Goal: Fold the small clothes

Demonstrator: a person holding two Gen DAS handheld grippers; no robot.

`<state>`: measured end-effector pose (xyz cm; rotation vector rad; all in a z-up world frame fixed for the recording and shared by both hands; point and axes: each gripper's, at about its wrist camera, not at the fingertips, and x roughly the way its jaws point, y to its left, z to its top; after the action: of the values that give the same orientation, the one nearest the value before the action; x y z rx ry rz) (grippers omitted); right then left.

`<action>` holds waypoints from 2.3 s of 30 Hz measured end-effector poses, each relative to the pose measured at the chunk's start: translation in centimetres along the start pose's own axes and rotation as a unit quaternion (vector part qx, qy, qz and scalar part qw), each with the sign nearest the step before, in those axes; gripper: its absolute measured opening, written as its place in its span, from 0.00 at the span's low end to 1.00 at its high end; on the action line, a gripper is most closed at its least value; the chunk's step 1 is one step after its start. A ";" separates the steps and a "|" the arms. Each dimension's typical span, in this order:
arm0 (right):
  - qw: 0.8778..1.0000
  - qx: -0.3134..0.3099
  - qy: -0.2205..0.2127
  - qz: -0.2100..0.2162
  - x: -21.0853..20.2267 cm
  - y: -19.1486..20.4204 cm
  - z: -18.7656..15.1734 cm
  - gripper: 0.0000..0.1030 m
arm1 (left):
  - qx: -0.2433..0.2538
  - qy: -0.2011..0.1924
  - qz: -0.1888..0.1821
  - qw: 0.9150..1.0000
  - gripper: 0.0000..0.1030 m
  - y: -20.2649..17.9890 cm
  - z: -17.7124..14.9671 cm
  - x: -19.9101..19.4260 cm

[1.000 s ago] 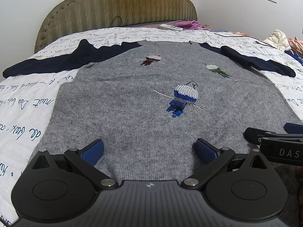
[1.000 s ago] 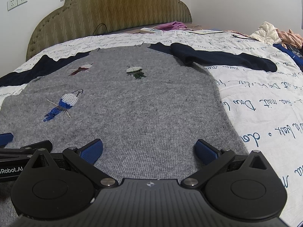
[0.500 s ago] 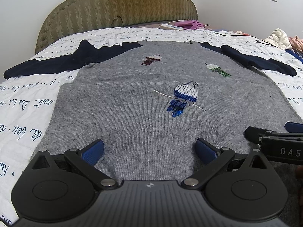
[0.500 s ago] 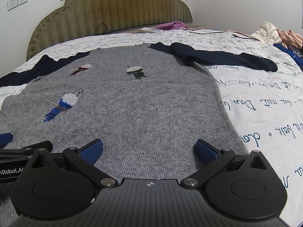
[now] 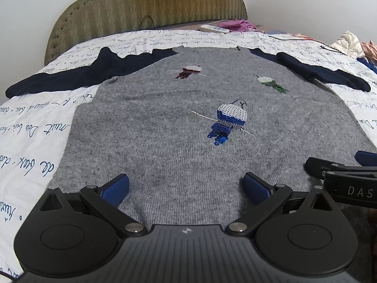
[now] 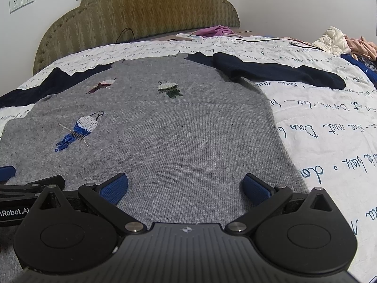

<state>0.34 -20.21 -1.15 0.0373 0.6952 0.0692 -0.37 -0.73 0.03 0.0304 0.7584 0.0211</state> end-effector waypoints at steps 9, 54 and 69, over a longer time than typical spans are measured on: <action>1.000 0.002 0.030 0.007 0.4 -0.2 1.9 0.99 | -0.011 0.027 -0.017 0.999 1.00 0.6 1.6 0.3; 0.874 0.473 -0.103 0.049 9.6 -38.2 11.5 0.74 | -0.013 -0.017 -0.029 0.999 1.00 -0.3 9.7 11.1; 0.900 0.416 -0.132 0.001 12.8 -37.1 12.8 0.12 | -0.046 -0.032 -0.056 0.997 1.00 0.8 10.1 10.3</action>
<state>20.28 -56.33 -1.60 0.8586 0.4100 -0.2353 14.03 0.14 0.35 -0.0995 0.6925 -0.0516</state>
